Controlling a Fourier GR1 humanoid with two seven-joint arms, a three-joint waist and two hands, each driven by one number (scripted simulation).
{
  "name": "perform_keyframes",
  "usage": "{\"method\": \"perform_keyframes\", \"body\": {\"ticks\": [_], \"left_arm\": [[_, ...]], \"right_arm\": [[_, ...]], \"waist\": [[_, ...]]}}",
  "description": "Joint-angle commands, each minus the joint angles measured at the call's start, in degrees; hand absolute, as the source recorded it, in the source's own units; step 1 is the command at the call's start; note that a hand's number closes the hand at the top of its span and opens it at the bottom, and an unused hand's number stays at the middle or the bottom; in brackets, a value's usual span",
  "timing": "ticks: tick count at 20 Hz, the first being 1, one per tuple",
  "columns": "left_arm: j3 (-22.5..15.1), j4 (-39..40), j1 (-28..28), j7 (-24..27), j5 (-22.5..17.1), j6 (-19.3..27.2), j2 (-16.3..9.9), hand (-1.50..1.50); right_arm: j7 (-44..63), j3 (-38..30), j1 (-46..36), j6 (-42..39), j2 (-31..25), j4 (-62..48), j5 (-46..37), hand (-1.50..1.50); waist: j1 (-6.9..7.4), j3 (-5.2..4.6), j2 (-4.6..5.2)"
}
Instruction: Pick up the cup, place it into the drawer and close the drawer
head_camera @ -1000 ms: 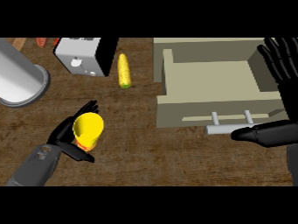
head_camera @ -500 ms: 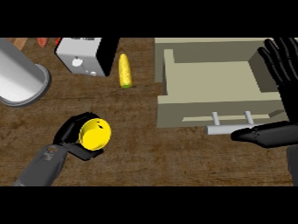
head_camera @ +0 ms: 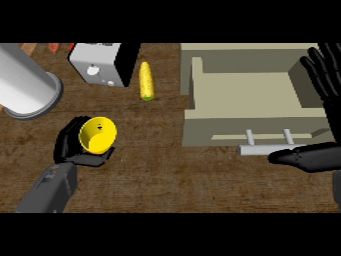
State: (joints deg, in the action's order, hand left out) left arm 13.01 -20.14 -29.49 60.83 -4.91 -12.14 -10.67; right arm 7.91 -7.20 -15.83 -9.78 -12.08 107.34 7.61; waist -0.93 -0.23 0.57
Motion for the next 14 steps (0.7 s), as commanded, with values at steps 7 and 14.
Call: {"method": "perform_keyframes", "body": {"ticks": [7, 14], "left_arm": [[-0.1, -8.8, -8.0, -2.9, -1.7, 3.1, 4.3, 1.5], [-4.2, -21.7, -13.6, -16.9, -1.4, 6.9, 7.4, 1.5]], "right_arm": [[-0.5, -1.5, 1.9, -2.1, -1.4, -0.4, 1.2, -1.5], [-0.7, -1.2, 3.0, -0.3, -0.6, 1.0, -1.0, -1.5]], "waist": [[0.86, 0.27, -0.76], [1.33, 0.29, -1.06]]}}
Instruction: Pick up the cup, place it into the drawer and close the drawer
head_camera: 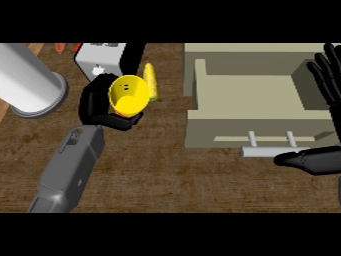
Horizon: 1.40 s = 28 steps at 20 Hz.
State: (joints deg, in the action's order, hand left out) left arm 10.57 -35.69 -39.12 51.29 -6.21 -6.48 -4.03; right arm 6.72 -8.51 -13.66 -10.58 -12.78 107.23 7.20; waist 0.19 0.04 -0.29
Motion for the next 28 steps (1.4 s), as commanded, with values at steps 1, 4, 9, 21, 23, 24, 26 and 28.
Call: {"method": "perform_keyframes", "body": {"ticks": [1, 4, 9, 21, 23, 24, 26, 28], "left_arm": [[-2.5, -6.2, -5.0, -8.5, 0.5, 2.5, 2.0, 1.5], [-5.2, -13.7, -7.1, -17.1, -0.5, 5.0, 3.9, 1.5], [-6.6, -11.6, -19.2, -26.0, -0.8, 12.9, 4.0, 1.5], [-16.6, 7.7, -37.4, -37.6, -7.5, 26.9, 4.0, 1.5], [-20.0, 10.4, -37.5, -37.9, -9.6, 27.4, 4.0, 1.5], [-20.0, 12.2, -40.4, -39.6, -8.8, 29.0, 4.0, 1.5], [-22.2, 14.5, -38.1, -36.3, -10.2, 28.1, 4.0, 1.5], [-24.7, 16.2, -37.7, -38.2, -10.5, 26.4, 4.0, 1.5]], "right_arm": [[0.3, 2.1, -0.6, 2.0, 1.4, 0.3, -3.1, -1.5], [0.0, -1.2, -0.8, 0.6, -0.7, -1.0, -1.0, -1.5], [-0.6, 2.5, -0.4, 2.3, 2.1, 0.2, -3.9, -1.5], [-2.3, 0.3, -4.7, 0.2, 0.8, -5.1, -0.9, -1.5], [-1.5, 1.8, -6.0, 0.4, 1.2, -5.1, -1.9, -1.5], [-2.1, 1.4, -5.3, 0.5, 1.2, -4.6, -1.8, -1.5], [-4.6, 1.6, -5.7, 0.2, 2.0, -6.6, -1.8, -1.5], [-3.6, 0.0, -4.7, -2.1, 0.1, -4.3, 1.0, -1.5]], "waist": [[0.1, 0.0, 0.01], [0.43, 0.02, -0.24], [-0.81, -0.02, 0.25], [-3.55, 0.04, 1.1], [-4.47, 0.04, 1.29], [-4.87, 0.07, 1.35], [-5.98, 0.1, 1.9], [-7.7, 0.13, 1.91]]}}
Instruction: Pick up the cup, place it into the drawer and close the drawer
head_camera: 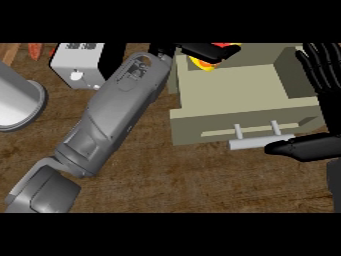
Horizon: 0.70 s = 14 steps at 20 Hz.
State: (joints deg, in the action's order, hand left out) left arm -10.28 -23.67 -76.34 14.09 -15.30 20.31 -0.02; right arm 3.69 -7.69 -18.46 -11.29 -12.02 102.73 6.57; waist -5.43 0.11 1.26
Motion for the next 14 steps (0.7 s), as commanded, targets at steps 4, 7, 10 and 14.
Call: {"method": "perform_keyframes", "body": {"ticks": [4, 7, 10, 14], "left_arm": [[-7.2, 7.2, -0.8, -3.2, -1.5, -5.4, 0.0, 1.5], [-9.3, 7.2, 0.7, -2.1, -2.8, -6.1, 0.0, 1.5], [-11.4, 6.3, 2.3, -1.4, -4.0, -5.2, 0.0, -1.5], [-9.4, 4.3, 4.8, 3.3, -8.4, -4.7, 0.0, -1.5]], "right_arm": [[0.3, 1.1, -2.6, -0.8, 0.0, -0.1, 0.5, -1.5], [0.3, 2.4, -2.5, -1.7, 0.3, -0.2, 0.5, -1.5], [-0.4, 3.1, -3.9, -1.1, 1.7, -0.4, 0.7, -1.5], [1.1, 4.6, -4.0, -6.0, 0.8, 0.1, 4.8, -1.5]], "waist": [[-2.79, 0.02, 0.95], [-4.23, 0.01, 1.29], [-5.59, 0.01, 1.53], [-6.69, -0.06, 1.68]]}}
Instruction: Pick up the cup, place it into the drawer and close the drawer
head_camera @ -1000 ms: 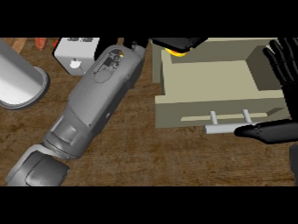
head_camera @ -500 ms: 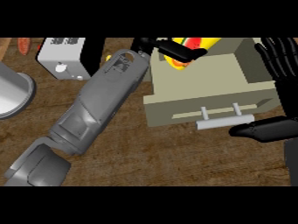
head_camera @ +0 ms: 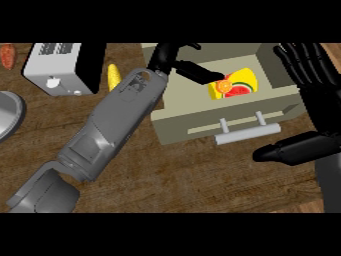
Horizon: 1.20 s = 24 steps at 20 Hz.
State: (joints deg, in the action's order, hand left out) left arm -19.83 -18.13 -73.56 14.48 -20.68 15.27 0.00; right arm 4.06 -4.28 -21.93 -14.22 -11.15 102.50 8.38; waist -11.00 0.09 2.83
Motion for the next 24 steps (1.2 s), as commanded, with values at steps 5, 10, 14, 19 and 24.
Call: {"method": "perform_keyframes", "body": {"ticks": [5, 10, 14, 19, 24], "left_arm": [[2.1, -5.2, 2.6, 7.5, -9.2, -2.6, 0.0, -1.5], [4.0, -6.1, 1.4, 11.7, -13.7, 0.4, 0.0, -1.5], [4.0, -4.6, 1.0, 13.7, -14.6, 2.8, 0.0, -1.5], [4.8, -3.5, 1.2, 14.6, -16.1, 2.8, 0.0, -1.5], [4.9, -6.2, 3.6, 16.3, -18.0, 1.3, 0.0, -1.5]], "right_arm": [[1.6, 6.3, -3.4, -10.3, 0.6, -0.5, 8.5, 1.5], [6.5, 11.5, -0.5, -18.6, -4.1, -0.5, 10.2, 1.5], [7.9, 15.5, 2.9, -24.1, -10.3, -0.4, 3.7, 1.5], [5.0, 16.6, 2.1, -19.8, -13.0, -0.2, -13.2, -1.5], [-1.4, 20.9, 7.4, -12.1, -10.2, -7.2, -25.8, -1.5]], "waist": [[-0.7, -0.13, 0.24], [1.33, -0.14, -0.88], [3.26, -0.07, -1.29], [7.3, -0.02, -1.75], [9.86, -0.03, -2.33]]}}
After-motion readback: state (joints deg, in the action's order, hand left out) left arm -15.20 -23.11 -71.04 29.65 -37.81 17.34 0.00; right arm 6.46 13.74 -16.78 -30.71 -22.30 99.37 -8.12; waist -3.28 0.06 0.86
